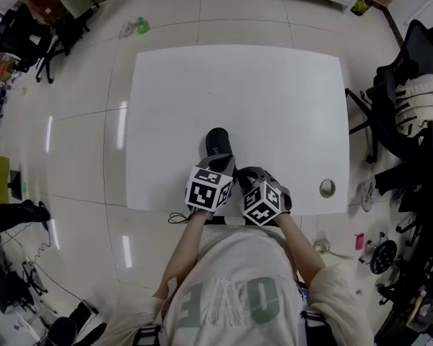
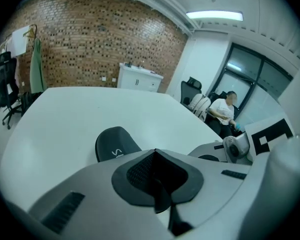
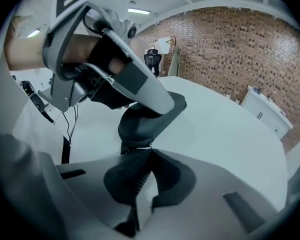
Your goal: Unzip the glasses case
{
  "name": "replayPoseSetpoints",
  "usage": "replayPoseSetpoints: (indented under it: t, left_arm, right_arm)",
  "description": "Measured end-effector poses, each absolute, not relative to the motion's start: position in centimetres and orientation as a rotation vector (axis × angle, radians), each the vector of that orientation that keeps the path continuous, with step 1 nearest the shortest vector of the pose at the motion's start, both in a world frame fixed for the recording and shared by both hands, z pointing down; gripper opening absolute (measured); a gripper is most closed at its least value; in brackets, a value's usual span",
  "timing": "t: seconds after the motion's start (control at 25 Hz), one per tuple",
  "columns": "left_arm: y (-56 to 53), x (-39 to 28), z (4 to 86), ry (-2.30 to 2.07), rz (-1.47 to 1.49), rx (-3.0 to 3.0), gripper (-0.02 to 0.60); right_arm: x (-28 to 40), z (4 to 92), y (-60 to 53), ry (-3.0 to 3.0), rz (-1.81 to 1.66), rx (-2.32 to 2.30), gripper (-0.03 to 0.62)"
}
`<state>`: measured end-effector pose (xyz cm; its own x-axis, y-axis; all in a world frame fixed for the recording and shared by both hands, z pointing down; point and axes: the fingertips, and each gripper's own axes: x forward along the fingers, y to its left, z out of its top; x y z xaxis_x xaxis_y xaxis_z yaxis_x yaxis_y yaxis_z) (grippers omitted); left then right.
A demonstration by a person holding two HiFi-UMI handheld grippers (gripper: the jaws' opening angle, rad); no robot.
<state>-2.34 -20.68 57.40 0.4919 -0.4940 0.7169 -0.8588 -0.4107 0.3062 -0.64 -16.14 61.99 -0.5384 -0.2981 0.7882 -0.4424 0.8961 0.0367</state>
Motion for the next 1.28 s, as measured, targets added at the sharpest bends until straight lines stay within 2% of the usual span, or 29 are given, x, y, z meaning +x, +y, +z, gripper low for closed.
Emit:
replayPoseSetpoints:
  t: [0.2,0.36,0.44,0.6,0.72,0.8,0.92,1.12,1.28]
  left_arm:
    - [-20.8,-2.3,57.2,-1.096,0.675,2.083,0.003]
    - [-20.7,-2.9,56.5,-1.095,0.542,2.076,0.003]
    - [-21.1,-3.9,54.1,-1.125,0.318,2.088,0.003]
    - [-22.3,-8.2,46.0,-1.153,-0.38,2.145,0.003]
    - [-21.1,-11.3,42.4,-1.173,-0.66,2.182,0.003]
    - [-19.2,-13.0,41.0,-1.23,-0.755,2.189,0.003]
    - [-15.7,-15.1,39.6,-1.301,-0.882,2.161,0.003]
    - [-9.1,-15.6,39.4,-1.324,-0.815,2.246,0.003]
    - [-1.9,-14.4,38.8,-1.203,-0.879,2.319,0.003]
  right_arm:
    - [-0.6,61.7,-16.2,-2.205,0.228,0.552,0.0]
    - [0.3,60.3,-15.6,-2.264,0.39,0.634,0.0]
    - [1.5,58.0,-15.8,-2.33,0.512,0.738,0.002]
    - [4.8,52.7,-18.2,-2.441,0.774,1.032,0.002]
    - [7.0,50.3,-20.2,-2.53,1.048,1.21,0.0]
    - [8.1,49.4,-20.7,-2.581,1.119,1.28,0.0]
    - [8.8,48.6,-19.3,-2.6,1.022,1.307,0.0]
    - [9.6,47.3,-12.4,-2.627,0.94,1.349,0.0]
    - [11.0,47.3,-3.6,-2.636,0.925,1.438,0.0]
